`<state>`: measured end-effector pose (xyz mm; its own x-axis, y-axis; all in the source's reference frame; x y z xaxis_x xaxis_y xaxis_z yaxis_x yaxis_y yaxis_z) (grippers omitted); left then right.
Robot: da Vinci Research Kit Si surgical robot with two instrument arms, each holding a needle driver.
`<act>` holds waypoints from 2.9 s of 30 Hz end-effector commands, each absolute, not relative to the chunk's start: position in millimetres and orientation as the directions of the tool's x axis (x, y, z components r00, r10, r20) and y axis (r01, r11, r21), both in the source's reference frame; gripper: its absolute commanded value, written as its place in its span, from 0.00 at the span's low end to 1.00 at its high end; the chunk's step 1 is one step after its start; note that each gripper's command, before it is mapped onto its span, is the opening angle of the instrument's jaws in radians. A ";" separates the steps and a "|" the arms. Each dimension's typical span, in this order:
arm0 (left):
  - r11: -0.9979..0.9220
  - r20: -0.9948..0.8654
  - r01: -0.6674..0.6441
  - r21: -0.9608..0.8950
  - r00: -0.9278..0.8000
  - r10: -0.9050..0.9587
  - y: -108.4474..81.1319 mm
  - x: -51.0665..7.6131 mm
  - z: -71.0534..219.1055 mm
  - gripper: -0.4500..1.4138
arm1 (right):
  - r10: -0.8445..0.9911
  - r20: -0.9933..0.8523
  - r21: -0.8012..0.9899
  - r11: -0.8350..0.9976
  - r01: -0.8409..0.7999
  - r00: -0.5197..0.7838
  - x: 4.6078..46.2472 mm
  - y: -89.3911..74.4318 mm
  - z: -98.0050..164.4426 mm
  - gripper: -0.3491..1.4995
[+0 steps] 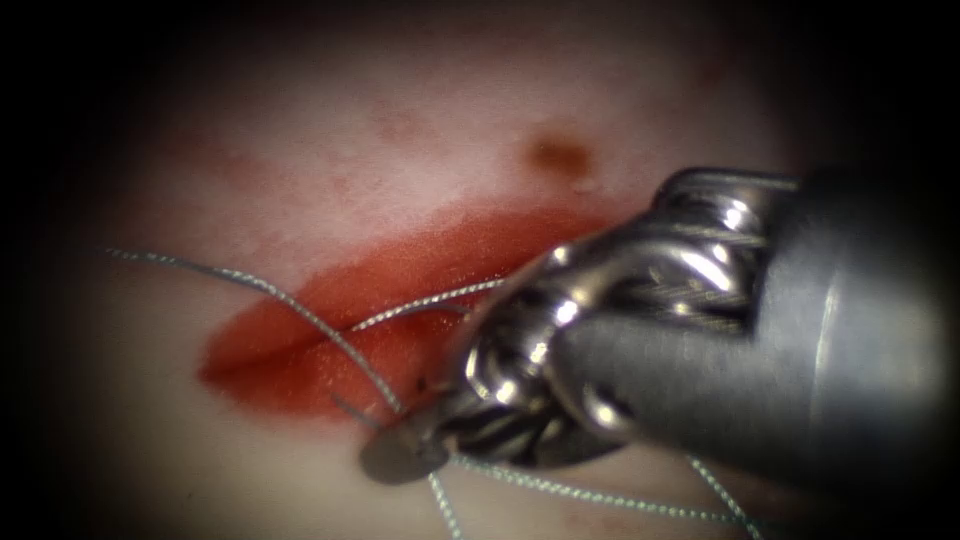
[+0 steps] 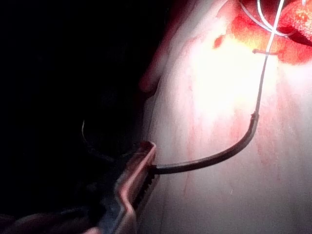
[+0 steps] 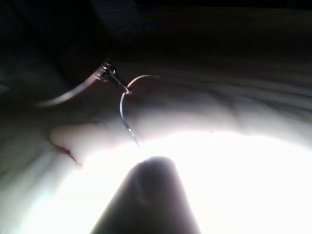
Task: Wound Closure
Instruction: Pull the suture through with the right gripper.
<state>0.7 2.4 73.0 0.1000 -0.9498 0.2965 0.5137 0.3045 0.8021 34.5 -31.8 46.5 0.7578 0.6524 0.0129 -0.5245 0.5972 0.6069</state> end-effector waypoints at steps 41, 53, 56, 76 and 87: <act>0.133 0.128 0.370 0.920 0.036 -0.991 2.9 -0.6 71.8 0.00 | 0.636 0.263 0.598 0.483 -0.640 0.726 26.5 -33.7 45.6 0.00; 0.134 0.135 0.409 0.902 0.026 -0.990 2.3 -2.5 72.5 0.00 | 0.706 0.341 0.528 0.402 -0.748 0.621 10.4 -38.8 42.9 0.00; 0.135 0.135 0.408 0.903 0.028 -0.990 2.3 -2.4 72.5 0.00 | 0.711 0.362 0.515 0.387 -0.765 0.603 8.7 -39.6 42.4 0.00; 0.136 0.131 0.415 0.899 0.040 -0.991 2.3 -2.1 72.5 0.00 | 0.784 0.133 0.453 0.495 -0.741 0.606 13.8 -37.5 38.1 0.75; 0.135 0.130 0.418 0.898 0.042 -0.991 2.3 -2.1 72.5 0.00 | 0.692 0.110 0.463 0.599 -0.653 0.713 27.8 -34.1 39.3 0.47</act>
